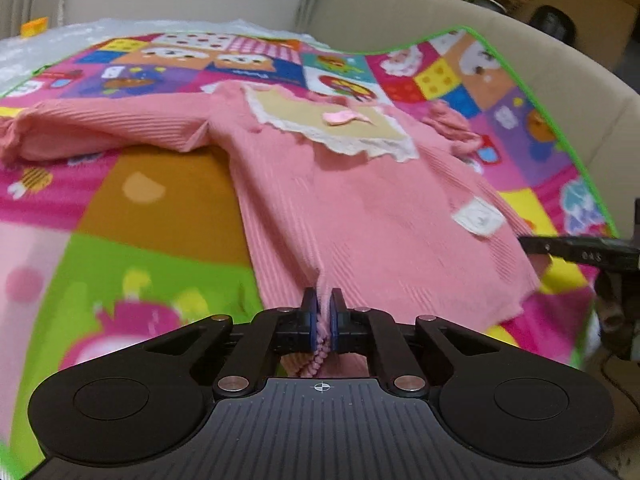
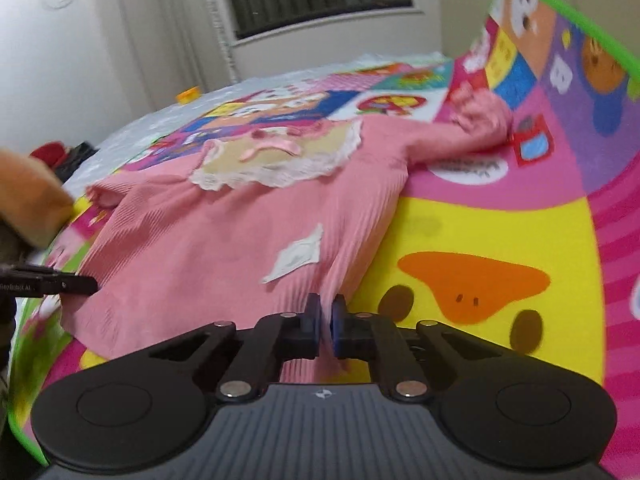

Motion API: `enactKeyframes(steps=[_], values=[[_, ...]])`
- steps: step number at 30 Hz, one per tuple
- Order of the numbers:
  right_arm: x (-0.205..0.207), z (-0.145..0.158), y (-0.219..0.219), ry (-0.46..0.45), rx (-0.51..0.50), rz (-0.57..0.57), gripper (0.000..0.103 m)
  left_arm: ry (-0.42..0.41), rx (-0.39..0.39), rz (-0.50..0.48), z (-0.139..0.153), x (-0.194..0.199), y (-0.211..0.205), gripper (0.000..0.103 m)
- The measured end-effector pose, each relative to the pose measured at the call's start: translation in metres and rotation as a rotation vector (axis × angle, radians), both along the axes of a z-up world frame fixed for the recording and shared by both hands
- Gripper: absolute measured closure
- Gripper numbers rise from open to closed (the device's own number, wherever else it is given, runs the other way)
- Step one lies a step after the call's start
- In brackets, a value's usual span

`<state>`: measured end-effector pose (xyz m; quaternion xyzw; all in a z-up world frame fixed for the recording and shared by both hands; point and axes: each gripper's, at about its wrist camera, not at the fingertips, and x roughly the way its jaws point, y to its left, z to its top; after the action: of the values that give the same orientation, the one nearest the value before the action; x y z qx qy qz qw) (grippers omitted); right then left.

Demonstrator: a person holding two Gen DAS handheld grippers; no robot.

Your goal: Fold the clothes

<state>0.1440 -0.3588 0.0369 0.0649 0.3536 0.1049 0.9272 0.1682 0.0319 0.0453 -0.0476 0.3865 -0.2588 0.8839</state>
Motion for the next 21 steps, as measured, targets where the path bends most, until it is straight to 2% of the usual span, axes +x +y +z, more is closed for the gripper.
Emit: enactKeyframes(steps=[4,7,8,9,10,11,13,14,15,16,18,20,21], values=[[-0.026,0.008,-0.001,-0.01,-0.036,0.03,0.097,0.003,0.061,-0.015,0.0,-0.034,0.004,0.094],[-0.036,0.007,-0.007,0.006,-0.038,0.028,0.094,0.022,0.052,0.006,-0.002,-0.042,0.015,0.082],[-0.035,0.009,-0.009,-0.005,-0.034,0.017,0.091,0.027,0.03,0.016,0.0,-0.042,0.021,0.074],[-0.035,0.011,-0.011,-0.016,-0.031,0.005,0.079,0.024,0.008,0.033,0.003,-0.04,0.027,0.067],[-0.035,0.013,-0.013,-0.028,-0.028,-0.007,0.062,0.011,-0.015,0.06,0.008,-0.036,0.033,0.049],[-0.033,0.018,-0.013,-0.058,-0.022,-0.012,0.052,-0.001,-0.042,0.092,0.012,-0.032,0.039,0.037],[-0.03,0.026,-0.011,-0.119,-0.01,-0.022,0.028,-0.02,-0.113,0.178,0.02,-0.018,0.055,0.026],[-0.024,0.026,-0.009,-0.143,0.017,-0.033,0.023,-0.024,-0.159,0.242,0.022,-0.009,0.065,0.024],[-0.018,0.025,-0.006,-0.166,0.045,-0.045,0.01,-0.024,-0.205,0.31,0.022,0.002,0.074,0.023],[-0.012,0.025,-0.004,-0.19,0.074,-0.057,0.003,-0.019,-0.255,0.384,0.021,0.014,0.084,0.023],[0.001,0.023,0.001,-0.236,0.13,-0.08,0.0,-0.007,-0.344,0.517,0.016,0.038,0.099,0.023],[0.014,0.012,0.002,-0.207,0.155,-0.096,0.0,0.013,-0.404,0.624,0.007,0.064,0.109,0.023],[0.02,0.006,0.002,-0.191,0.166,-0.104,0.0,0.021,-0.408,0.655,0.003,0.075,0.11,0.023]])
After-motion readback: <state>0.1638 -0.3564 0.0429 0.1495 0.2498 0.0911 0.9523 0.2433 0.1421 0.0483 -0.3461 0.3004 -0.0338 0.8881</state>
